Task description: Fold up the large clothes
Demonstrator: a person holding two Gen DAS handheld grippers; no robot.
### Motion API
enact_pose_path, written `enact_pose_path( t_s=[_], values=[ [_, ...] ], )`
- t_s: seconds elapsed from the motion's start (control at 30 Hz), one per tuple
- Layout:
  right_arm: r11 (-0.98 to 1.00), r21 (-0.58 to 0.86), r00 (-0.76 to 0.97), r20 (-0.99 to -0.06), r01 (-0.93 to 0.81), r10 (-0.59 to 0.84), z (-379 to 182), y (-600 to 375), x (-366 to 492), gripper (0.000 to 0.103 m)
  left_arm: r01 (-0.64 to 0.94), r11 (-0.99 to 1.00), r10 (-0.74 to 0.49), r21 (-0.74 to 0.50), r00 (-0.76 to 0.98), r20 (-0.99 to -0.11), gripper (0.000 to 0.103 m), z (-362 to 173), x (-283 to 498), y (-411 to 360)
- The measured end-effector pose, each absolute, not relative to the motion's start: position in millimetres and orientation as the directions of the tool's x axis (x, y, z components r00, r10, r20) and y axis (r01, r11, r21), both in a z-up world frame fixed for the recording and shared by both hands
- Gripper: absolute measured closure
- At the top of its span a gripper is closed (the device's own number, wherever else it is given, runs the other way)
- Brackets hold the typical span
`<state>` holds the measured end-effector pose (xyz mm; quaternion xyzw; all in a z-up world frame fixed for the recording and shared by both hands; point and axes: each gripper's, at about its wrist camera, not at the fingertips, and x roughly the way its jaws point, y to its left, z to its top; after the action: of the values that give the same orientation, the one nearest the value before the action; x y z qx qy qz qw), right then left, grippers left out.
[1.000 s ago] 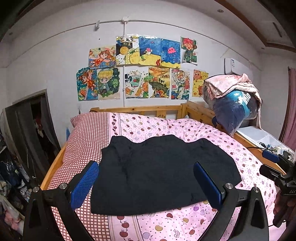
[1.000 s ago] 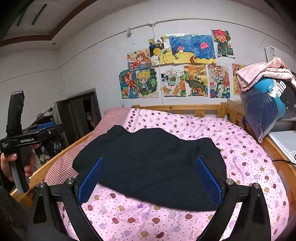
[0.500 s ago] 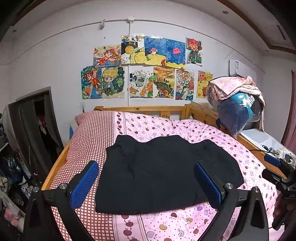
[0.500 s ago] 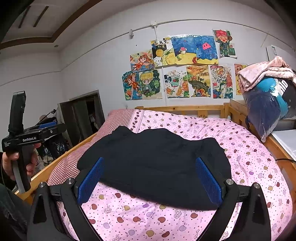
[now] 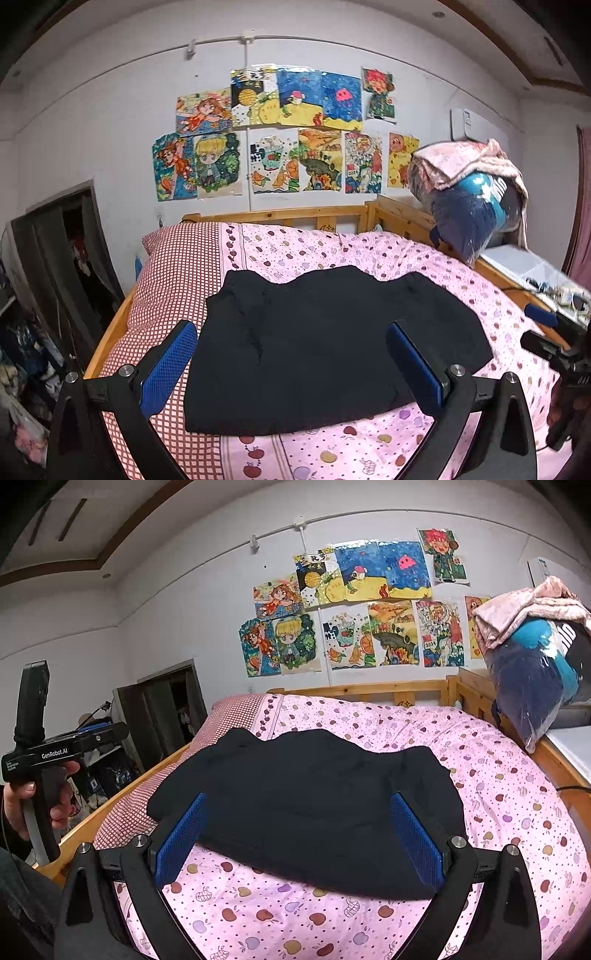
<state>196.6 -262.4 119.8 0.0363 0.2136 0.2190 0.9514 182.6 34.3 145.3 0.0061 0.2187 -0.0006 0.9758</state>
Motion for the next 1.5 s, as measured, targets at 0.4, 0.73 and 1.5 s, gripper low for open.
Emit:
enact_pose_path(
  t_s=[0.4, 0.73, 1.5],
  values=[
    [0.906, 0.192, 0.808, -0.41, -0.377, 0.423, 92.8, -263.1, 197.9, 0.006, 0.062, 0.992, -0.002, 0.113, 0.884, -0.467, 0.0, 132.5, 187.0, 33.2],
    [0.907, 0.167, 0.8, -0.429, -0.386, 0.419, 75.9, -252.5, 189.8, 0.006, 0.019, 1.0, -0.025, -0.018, 0.893, -0.449, 0.0, 101.6, 167.1, 15.7],
    [0.929, 0.08, 0.855, -0.368, -0.361, 0.364, 43.2, -214.1, 157.2, 0.006, -0.078, 0.996, 0.063, -0.03, 0.932, -0.358, 0.0, 32.1, 125.5, 12.7]
  ],
)
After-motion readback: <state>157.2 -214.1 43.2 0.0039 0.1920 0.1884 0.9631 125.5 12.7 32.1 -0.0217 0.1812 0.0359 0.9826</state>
